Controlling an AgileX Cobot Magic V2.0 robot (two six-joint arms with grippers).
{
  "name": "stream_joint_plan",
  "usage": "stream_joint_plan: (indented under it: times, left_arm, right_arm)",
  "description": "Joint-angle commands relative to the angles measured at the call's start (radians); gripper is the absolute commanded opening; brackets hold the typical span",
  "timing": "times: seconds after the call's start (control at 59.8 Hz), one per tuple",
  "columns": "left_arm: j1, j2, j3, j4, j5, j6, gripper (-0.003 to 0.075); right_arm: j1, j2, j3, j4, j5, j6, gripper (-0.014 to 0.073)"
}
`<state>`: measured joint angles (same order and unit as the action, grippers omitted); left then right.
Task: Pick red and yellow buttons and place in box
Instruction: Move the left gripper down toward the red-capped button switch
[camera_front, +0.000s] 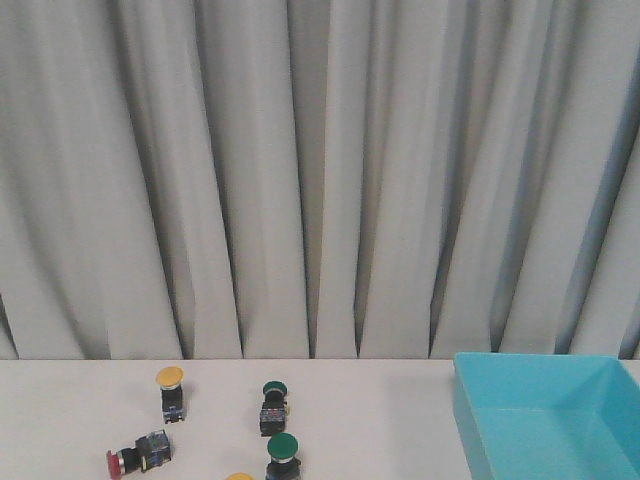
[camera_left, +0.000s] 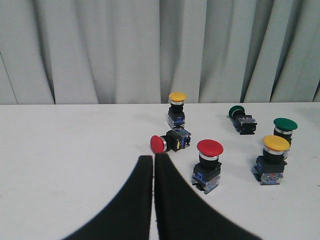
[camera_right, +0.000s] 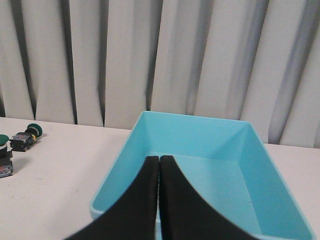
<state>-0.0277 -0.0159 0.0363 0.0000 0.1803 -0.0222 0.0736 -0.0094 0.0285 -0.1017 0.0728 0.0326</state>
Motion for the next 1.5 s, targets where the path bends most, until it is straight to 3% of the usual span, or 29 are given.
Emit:
stream_joint_plan:
  times: [0.0, 0.852, 0.919, 0.986, 1.103, 1.203, 1.253, 1.32, 1.387, 1.487]
  left_arm:
    - [-0.005, -0.01, 0.0, 0.0, -0.078, -0.01, 0.0]
    - [-0.005, -0.01, 0.0, 0.0, -0.087, -0.003, 0.0]
    - [-0.005, -0.01, 0.0, -0.01, -0.11, 0.0, 0.0]
    - [-0.005, -0.01, -0.007, -0.042, -0.216, -0.028, 0.0]
    - [-0.005, -0.008, -0.058, -0.055, -0.584, -0.012, 0.0]
    - [-0.005, 0.051, -0.17, -0.073, -0.863, 0.11, 0.0]
    - [-0.005, 0.123, -0.268, -0.12, -0.882, 0.136, 0.0]
    - [-0.005, 0.253, -0.428, -0.171, -0.795, 0.154, 0.0]
    - [-0.005, 0.408, -0.598, -0.163, -0.621, 0.179, 0.0]
    - [-0.01, 0.625, -0.822, -0.161, -0.322, 0.165, 0.0]
  right_arm:
    - [0.001, -0.019, 0.014, -0.001, -0.073, -0.001, -0.0008]
    - [0.001, -0.019, 0.013, -0.001, -0.092, -0.001, -0.0008]
    - [0.001, -0.019, 0.013, 0.003, -0.217, 0.004, -0.0008]
    - [0.001, -0.017, 0.012, 0.022, -0.448, 0.004, -0.0008]
    - [0.001, 0.014, -0.036, 0.113, -0.862, -0.081, -0.0008]
    - [0.001, 0.132, -0.208, 0.279, -0.962, -0.246, -0.0008]
    - [0.001, 0.204, -0.327, 0.295, -0.958, -0.312, -0.0008]
    - [0.006, 0.31, -0.491, 0.271, -0.883, -0.343, -0.0008]
    - [0.007, 0.441, -0.684, 0.246, -0.656, -0.341, -0.0008]
    - [0.007, 0.632, -0.953, 0.243, -0.2, -0.301, -0.0008]
